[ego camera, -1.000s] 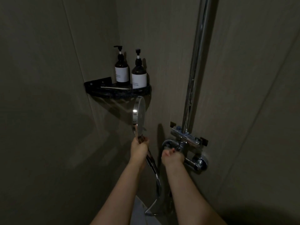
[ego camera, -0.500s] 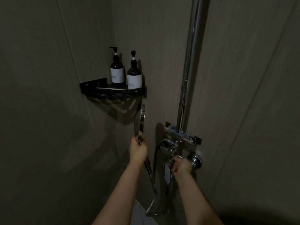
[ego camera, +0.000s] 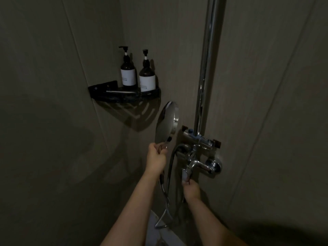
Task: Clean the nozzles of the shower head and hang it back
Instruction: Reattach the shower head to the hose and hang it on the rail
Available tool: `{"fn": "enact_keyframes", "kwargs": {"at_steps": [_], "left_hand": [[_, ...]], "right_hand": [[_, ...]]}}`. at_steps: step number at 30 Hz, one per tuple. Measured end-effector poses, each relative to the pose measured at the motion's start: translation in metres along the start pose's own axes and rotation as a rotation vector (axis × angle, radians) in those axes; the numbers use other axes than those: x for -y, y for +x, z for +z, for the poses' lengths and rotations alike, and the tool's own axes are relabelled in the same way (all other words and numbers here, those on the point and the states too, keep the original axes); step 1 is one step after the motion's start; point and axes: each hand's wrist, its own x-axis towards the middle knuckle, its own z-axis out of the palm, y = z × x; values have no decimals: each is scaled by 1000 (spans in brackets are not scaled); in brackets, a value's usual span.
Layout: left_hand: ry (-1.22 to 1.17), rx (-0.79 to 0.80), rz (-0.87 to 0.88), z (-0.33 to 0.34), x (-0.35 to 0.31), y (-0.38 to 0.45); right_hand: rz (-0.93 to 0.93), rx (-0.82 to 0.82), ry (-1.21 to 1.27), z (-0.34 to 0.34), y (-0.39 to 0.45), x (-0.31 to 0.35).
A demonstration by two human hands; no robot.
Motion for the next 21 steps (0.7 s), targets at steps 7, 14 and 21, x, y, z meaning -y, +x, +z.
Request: {"fn": "enact_keyframes", "kwargs": {"at_steps": [7,14,21], "left_hand": [[18,8,-16,-7,3,-14],[55,-23,14,-15,8,-19],[130,-23,-2,-18,11,-18]], "right_hand": [[-14,6,-80,-5,-2,5],[-9,23,-99,-5,-2,3],[17,19,-64,-3,0,1]]}}
